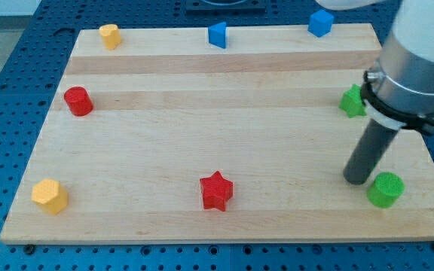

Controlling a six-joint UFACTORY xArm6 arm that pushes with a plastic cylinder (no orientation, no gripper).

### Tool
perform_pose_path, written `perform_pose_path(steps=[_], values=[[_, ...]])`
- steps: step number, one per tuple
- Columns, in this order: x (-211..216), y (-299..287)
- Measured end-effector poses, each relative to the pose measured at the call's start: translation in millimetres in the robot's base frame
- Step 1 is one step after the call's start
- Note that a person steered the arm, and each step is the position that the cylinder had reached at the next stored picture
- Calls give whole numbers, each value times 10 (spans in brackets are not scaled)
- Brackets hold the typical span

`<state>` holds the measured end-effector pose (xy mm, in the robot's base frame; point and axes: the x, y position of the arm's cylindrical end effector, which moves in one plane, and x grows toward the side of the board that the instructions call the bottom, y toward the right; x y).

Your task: Move the green star to the top left of the green circle

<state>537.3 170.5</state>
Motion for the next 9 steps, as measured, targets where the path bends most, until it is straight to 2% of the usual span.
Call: perform_pose_path(steps=[1, 2, 3, 4, 5, 7, 9], values=[[-160, 237], [-485, 894], [-957, 1046], [-1331, 1029], [-1498, 822], [-1448, 225], [-1447, 42]])
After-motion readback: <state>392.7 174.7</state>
